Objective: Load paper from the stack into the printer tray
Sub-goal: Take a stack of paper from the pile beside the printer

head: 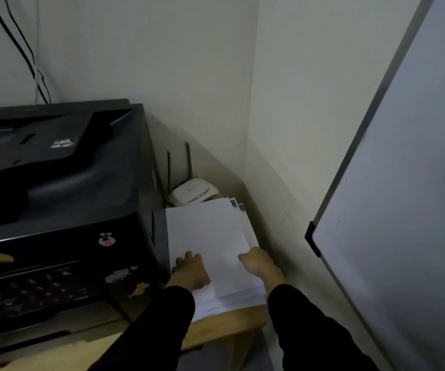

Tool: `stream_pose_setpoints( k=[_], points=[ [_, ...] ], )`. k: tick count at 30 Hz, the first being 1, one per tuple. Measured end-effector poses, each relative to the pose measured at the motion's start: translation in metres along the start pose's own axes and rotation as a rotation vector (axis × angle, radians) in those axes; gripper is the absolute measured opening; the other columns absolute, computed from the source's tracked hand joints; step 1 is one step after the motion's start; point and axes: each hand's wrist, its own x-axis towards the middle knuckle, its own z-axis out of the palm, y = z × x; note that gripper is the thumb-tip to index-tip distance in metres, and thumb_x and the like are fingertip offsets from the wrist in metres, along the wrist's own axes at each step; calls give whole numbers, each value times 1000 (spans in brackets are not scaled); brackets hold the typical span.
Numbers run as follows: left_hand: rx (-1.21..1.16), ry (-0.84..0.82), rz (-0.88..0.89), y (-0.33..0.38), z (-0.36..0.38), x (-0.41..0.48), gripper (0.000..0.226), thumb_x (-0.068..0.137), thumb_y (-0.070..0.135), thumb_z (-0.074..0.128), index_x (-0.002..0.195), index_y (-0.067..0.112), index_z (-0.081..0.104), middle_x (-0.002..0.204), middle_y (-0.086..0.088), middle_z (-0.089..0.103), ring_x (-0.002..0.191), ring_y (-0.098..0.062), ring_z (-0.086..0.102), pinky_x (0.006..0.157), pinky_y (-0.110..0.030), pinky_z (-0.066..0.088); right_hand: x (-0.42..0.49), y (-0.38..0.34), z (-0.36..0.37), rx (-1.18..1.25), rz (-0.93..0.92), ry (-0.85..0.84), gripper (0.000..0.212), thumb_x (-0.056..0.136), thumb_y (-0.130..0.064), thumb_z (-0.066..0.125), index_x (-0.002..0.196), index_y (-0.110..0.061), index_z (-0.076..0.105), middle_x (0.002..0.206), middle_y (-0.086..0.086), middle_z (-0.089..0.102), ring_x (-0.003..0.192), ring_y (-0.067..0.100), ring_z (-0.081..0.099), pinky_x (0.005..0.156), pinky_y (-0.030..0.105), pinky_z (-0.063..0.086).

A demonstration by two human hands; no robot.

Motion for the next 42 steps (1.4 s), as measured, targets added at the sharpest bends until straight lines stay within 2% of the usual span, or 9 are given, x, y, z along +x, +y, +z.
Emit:
stream_pose_setpoints(
  k=[9,15,20,24,27,30,33,36,42],
  points=[
    [-3,27,1,-2,5,0,60,90,32,55,140,11,31,147,-12,22,134,-36,27,107,-43,37,-4,-36,22,-107,42,209,28,90,-26,52,105,-6,64,118,14,62,106,29,59,95,38,51],
    [-35,26,6,-3,7,-1,55,91,29,52,138,10,32,146,-12,23,133,-36,27,107,-41,36,-5,-43,8,356,70,167,29,95,-17,48,116,-1,60,101,11,60,92,24,57,82,31,49],
    [-54,32,-13,-2,6,-3,57,90,29,53,139,9,32,146,-12,22,134,-37,26,108,-41,35,-8,-35,-6,231,36,145,33,99,-11,39,127,1,54,131,15,56,121,28,54,98,29,45],
    [-259,15,-135,5,-9,-5,57,90,27,52,140,6,34,148,-13,27,134,-36,32,109,-38,36,-8,-33,-9,247,22,177,30,99,-10,41,121,3,58,126,16,60,115,29,58,86,28,48],
    [-546,166,-296,16,-32,-10,55,93,18,46,143,1,31,150,-18,28,136,-35,35,110,-36,36,-4,-23,-23,293,-17,192,32,97,-11,44,122,3,57,128,17,60,118,30,57,73,24,39],
    [-680,295,-385,28,-59,-18,63,93,14,45,148,0,17,155,-20,15,141,-38,23,115,-43,26,-4,-12,-36,386,-34,184,35,98,-13,45,125,6,56,131,18,58,118,30,56,83,28,43],
    [-651,362,-424,37,-84,-25,72,90,21,52,148,-3,16,153,-22,22,139,-40,29,113,-47,30,-6,-6,-43,672,-29,135,35,95,-6,52,125,12,53,131,21,57,107,29,56,96,37,46],
    [-586,414,-297,47,-117,-41,45,93,14,48,134,-5,44,139,-20,47,124,-35,50,99,-37,44,-9,-10,-47,779,-3,105,36,94,-6,55,125,12,53,129,22,56,106,31,55,102,45,44],
    [-280,650,-103,52,-185,-88,33,95,10,45,125,0,56,133,-15,54,120,-28,56,91,-32,49,-30,-54,-67,950,-60,45,28,86,4,56,113,13,60,117,28,62,96,33,57,90,44,47]
  ],
)
